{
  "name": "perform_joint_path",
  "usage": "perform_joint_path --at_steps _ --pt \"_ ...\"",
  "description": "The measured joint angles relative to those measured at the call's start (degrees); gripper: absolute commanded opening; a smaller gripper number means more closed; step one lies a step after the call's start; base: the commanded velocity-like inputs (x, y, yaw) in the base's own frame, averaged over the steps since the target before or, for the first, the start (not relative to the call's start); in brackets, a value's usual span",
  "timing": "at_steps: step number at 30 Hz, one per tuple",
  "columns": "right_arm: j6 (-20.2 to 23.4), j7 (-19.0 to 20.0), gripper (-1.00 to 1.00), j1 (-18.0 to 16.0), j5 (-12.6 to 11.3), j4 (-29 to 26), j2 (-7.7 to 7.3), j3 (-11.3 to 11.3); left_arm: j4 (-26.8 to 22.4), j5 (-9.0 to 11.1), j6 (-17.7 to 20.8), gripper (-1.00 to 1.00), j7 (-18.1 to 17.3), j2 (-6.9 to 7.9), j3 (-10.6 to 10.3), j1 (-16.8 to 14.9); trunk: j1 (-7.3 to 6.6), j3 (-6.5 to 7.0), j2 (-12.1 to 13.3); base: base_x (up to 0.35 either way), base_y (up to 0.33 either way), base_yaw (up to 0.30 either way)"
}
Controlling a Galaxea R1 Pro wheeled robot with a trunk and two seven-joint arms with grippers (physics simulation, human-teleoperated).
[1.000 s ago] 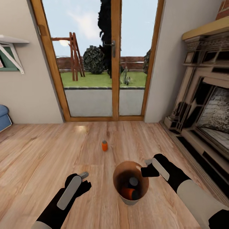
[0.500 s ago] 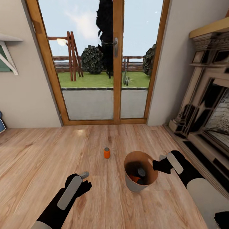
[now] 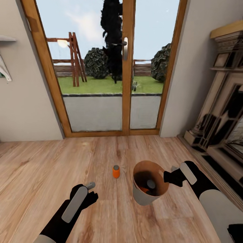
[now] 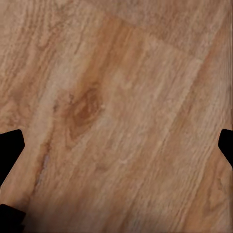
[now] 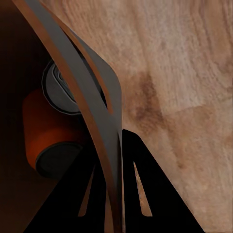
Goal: Put the three can of soda from the living room inside the tash can in the kitchen.
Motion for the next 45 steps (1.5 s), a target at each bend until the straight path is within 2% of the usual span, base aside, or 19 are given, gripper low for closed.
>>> perform_joint_path --at_steps 1,4,5,6,7,9,10,12,13,17,18,22,28,32,35,38,41,45 --pt "-0.1 -0.81 -1.0 -0.01 -0.54 0.31 0.0 -0.05 -0.01 0.0 0.0 1.0 0.0 -0.03 0.0 0.01 0.0 -0.02 0.0 0.322 0.13 -0.226" --pt "-0.1 -4.85 -1.0 -0.08 0.02 0.71 -0.21 -0.69 -0.03 -0.5 0.0 1.0 0.0 -0.12 -0.06 0.02 0.0 -0.1 0.0 0.325 0.123 -0.26" --pt "-0.01 -6.73 -1.0 -0.05 0.22 1.25 -0.55 -3.48 0.01 -2.31 0.0 1.0 0.01 -0.23 0.01 0.01 0.0 -0.12 0.0 0.334 0.103 -0.28" --pt "0.23 -7.45 -1.0 -0.11 2.3 0.88 -0.77 -5.32 0.02 -3.28 0.0 1.0 -0.03 -0.3 0.05 0.02 0.0 -0.14 0.0 0.337 0.088 -0.283" --pt "0.46 -7.96 -1.0 -0.12 3.63 0.88 -0.91 -6.23 0.03 -3.79 0.0 1.0 -0.05 -0.34 0.07 0.03 0.0 -0.16 0.0 0.339 0.061 -0.281" --pt "0.45 -8.27 -1.0 -0.08 3.26 1.14 -0.96 -6.67 0.03 -4.13 0.0 1.0 -0.07 -0.36 0.09 0.01 0.0 -0.21 0.0 0.342 0.032 -0.25" --pt "0.37 -8.13 -1.0 -0.05 2.01 0.96 -0.96 -6.86 0.04 -4.23 0.0 1.0 -0.08 -0.37 0.12 0.01 0.0 -0.23 0.0 0.343 0.016 -0.207" --pt "-0.17 -7.91 -1.0 -0.06 -0.85 0.91 -0.96 -7.07 0.02 -4.31 -0.01 1.0 -0.09 -0.37 0.11 0.01 0.0 -0.26 0.0 0.344 0.01 -0.156" --pt "-0.25 -7.91 -1.0 -0.04 -1.28 0.9 -0.96 -7.13 0.02 -4.35 -0.01 1.0 -0.09 -0.38 0.11 0.0 0.0 -0.27 0.0 0.345 0.007 -0.101" --pt "0.43 -8.14 -1.0 0.0 2.24 0.96 -0.99 -7.08 -0.03 -4.39 0.0 1.0 -0.08 -0.37 0.14 0.02 0.0 -0.31 0.0 0.346 0.003 -0.047" --pt "0.44 -8.11 -1.0 0.0 2.4 0.97 -1.0 -7.08 -0.03 -4.39 0.0 1.0 -0.08 -0.37 0.13 0.02 0.0 -0.31 0.0 0.346 0.001 -0.044" --pt "-0.07 -7.74 -1.0 -0.01 -0.38 0.92 -0.93 -7.18 -0.02 -4.4 -0.01 1.0 -0.08 -0.38 0.14 -0.01 0.0 -0.31 0.0 0.346 0.0 -0.023" --pt "0.31 -8.06 -1.0 0.0 1.56 0.96 -0.75 -7.13 0.03 -4.4 0.0 1.0 -0.08 -0.38 0.16 0.02 0.0 -0.31 0.0 0.347 0.0 -0.003" --pt "0.02 -8.0 -1.0 0.01 0.03 0.93 -0.61 -7.16 0.05 -4.36 -0.01 1.0 -0.15 -0.44 0.07 0.0 0.0 -0.31 0.0 0.347 0.0 0.0" --pt "0.12 -8.06 -1.0 0.03 0.5 0.94 -0.59 -7.15 0.67 -4.33 -0.02 1.0 -0.33 -0.55 0.06 -0.04 0.0 -0.31 0.0 0.347 0.0 0.0" --pt "0.24 -8.02 -1.0 0.1 1.28 0.95 -0.59 -7.12 3.3 -4.38 -0.59 1.0 -2.51 -1.19 -0.07 -0.22 0.0 -0.31 0.0 0.347 0.0 0.0" --pt "0.1 -7.94 -1.0 0.15 0.75 0.94 -0.56 -7.06 5.59 -4.45 -1.15 1.0 -5.41 -1.55 -0.14 -0.57 0.0 -0.31 0.0 0.347 0.0 0.0" --pt "0.13 -8.0 -1.0 0.17 1.08 0.91 -0.65 -7.0 7.63 -4.48 -1.37 1.0 -7.13 -2.01 -0.17 -0.78 0.0 -0.31 0.0 0.347 -0.003 0.0"
